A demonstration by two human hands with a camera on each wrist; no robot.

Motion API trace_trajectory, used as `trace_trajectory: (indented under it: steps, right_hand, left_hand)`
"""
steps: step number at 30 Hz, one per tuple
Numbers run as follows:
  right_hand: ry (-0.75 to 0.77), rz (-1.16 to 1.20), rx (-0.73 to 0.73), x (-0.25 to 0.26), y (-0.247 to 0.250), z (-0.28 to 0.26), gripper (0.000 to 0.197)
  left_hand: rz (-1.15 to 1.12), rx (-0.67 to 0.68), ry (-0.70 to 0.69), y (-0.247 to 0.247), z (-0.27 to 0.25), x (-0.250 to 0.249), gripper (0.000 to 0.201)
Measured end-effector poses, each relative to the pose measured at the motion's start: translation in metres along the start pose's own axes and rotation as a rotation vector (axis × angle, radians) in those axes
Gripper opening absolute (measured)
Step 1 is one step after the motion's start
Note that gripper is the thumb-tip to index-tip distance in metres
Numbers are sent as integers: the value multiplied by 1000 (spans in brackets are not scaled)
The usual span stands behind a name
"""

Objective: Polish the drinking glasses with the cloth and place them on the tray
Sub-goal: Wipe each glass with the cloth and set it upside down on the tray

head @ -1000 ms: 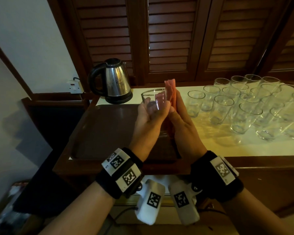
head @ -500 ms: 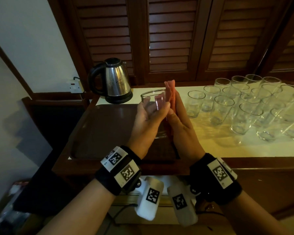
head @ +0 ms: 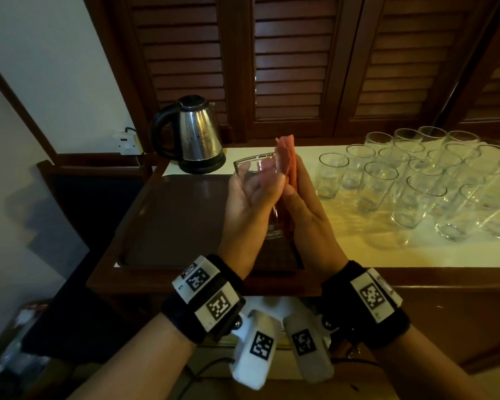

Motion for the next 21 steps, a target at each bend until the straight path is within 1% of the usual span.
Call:
trace_trajectory:
  steps: [3, 5, 7, 9, 10, 11, 13, 14, 16, 17, 19, 20, 21]
  right_hand:
    - [-165, 206, 0, -11, 1, -5, 55]
    - [-212, 302, -18, -14, 4, -5, 49]
    - [-193, 252, -40, -13, 10, -4, 50]
    - [-144, 91, -62, -9, 16, -2, 51]
    - [-111, 32, -62, -6, 16, -1, 53]
    - [-78, -4, -57, -4, 14, 0, 54]
    - [-32, -6, -44, -1, 7, -1, 52]
    - [-33, 17, -42, -2, 5, 0, 50]
    - [-98, 99, -31, -8, 4, -2, 53]
    - [-148, 160, -26, -13, 4, -2, 53]
    - [-240, 314, -23, -20, 5, -4, 47]
    - [-262, 355, -31, -23, 7, -5, 46]
    - [-262, 352, -39, -23, 10, -4, 47]
  left_hand:
    - [-78, 69, 63, -5, 1, 1, 73]
    - [-129, 136, 129, -7, 3, 4, 78]
    - [-112, 138, 158, -4, 7, 6, 82]
    - [-92, 52, 140, 4, 10, 6, 73]
    - [-64, 22, 122, 5, 10, 5, 67]
    - [-24, 14, 105, 3, 10, 6, 66]
    - [38, 4, 49, -2, 8, 3, 75]
    - [48, -19, 14, -2, 7, -1, 82]
    - [24, -29, 22, -1, 8, -1, 88]
    - [-14, 12, 49, -3, 9, 2, 84]
    - [-129, 118, 115, -7, 9, 9, 64]
    - [-159, 155, 143, -8, 10, 11, 58]
    - [-156, 172, 162, -6, 11, 13, 58]
Point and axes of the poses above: each hand's wrist, its own z-axis towards the middle knuckle, its own y-axis out of the back of the hand, x = y × z, the point moved 9 cm from there along z, towards the middle knuckle, and after that the axes turned 7 degrees about y, right-handed, at the moved point
